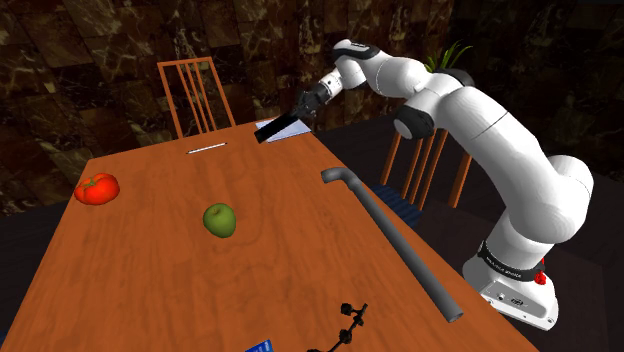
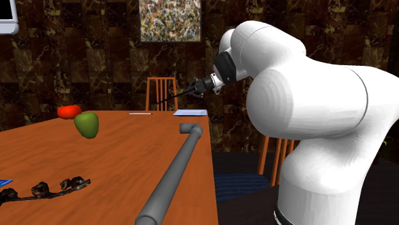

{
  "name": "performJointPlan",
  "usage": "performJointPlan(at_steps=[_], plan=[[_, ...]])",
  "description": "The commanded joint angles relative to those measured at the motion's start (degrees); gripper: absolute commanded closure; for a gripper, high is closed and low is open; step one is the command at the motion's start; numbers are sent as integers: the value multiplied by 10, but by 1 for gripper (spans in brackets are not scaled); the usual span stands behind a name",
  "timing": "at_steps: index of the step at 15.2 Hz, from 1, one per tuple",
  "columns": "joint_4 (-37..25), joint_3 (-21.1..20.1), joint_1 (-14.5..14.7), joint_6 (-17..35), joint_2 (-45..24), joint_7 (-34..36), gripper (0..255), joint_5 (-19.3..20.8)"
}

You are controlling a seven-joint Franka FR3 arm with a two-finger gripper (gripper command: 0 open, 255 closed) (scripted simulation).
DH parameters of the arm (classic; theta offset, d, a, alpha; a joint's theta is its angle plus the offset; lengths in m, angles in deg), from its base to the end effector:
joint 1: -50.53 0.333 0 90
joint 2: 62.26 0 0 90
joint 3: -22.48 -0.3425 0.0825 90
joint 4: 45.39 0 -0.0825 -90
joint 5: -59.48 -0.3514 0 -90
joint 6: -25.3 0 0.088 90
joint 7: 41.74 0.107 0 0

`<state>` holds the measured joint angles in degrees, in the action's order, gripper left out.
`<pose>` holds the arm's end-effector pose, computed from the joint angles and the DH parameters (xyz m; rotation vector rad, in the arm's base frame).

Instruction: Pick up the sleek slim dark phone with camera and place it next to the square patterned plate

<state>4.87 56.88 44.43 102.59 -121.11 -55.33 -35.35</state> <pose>0.7483 -0.1715 0.3834 -1.9080 0.3126 -0.1016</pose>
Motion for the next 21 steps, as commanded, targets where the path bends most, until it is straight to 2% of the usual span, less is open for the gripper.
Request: performJointPlan(at_steps=[1, 21], plan=[[8, 0, 2, 3, -5, -11, 255, 0], [20, -11, 3, 26, -62, -74, 255, -6]])
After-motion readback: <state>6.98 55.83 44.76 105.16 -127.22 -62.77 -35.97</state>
